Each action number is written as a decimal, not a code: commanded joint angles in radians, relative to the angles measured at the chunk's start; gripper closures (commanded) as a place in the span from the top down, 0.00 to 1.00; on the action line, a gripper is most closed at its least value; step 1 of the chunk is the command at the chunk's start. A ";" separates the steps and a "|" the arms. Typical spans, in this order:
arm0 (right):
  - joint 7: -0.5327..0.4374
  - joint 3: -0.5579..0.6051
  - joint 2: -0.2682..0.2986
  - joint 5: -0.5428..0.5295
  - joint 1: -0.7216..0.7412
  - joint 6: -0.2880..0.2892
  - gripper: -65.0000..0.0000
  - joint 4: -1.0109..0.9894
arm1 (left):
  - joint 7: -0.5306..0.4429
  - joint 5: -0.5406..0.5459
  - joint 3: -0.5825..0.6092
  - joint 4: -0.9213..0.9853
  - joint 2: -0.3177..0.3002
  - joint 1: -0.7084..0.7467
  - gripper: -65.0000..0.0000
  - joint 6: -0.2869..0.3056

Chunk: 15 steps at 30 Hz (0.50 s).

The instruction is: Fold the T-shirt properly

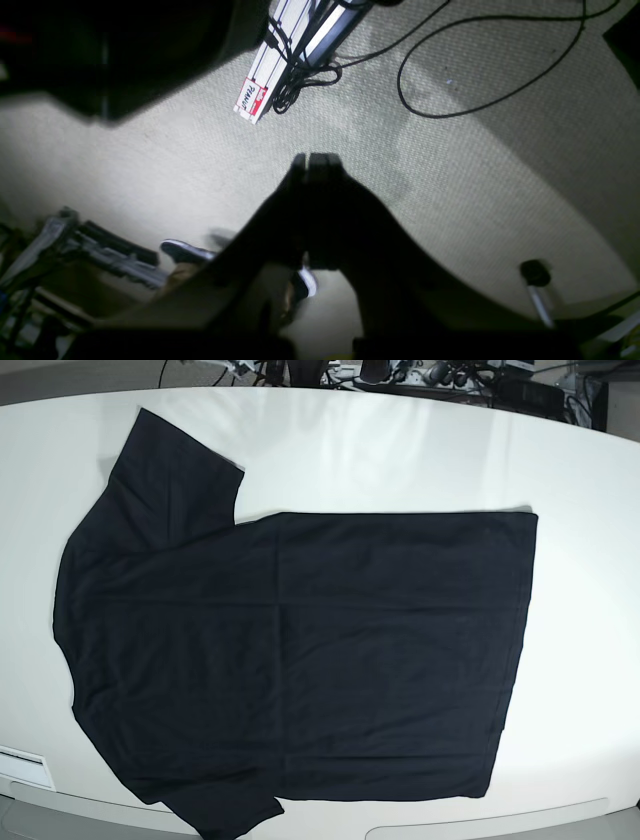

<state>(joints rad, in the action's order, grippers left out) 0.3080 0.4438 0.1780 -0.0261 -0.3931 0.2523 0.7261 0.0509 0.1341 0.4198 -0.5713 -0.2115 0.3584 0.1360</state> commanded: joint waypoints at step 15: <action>0.117 -0.159 0.108 -0.066 -0.557 -0.111 0.00 0.721 | 0.067 0.004 0.002 -0.657 -0.332 0.492 0.00 -0.026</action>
<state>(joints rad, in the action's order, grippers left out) 0.4316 0.2825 0.2802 -0.0868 -0.9382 0.1383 1.4429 0.1238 0.1310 0.4202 -1.2266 -0.5354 0.8356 0.1013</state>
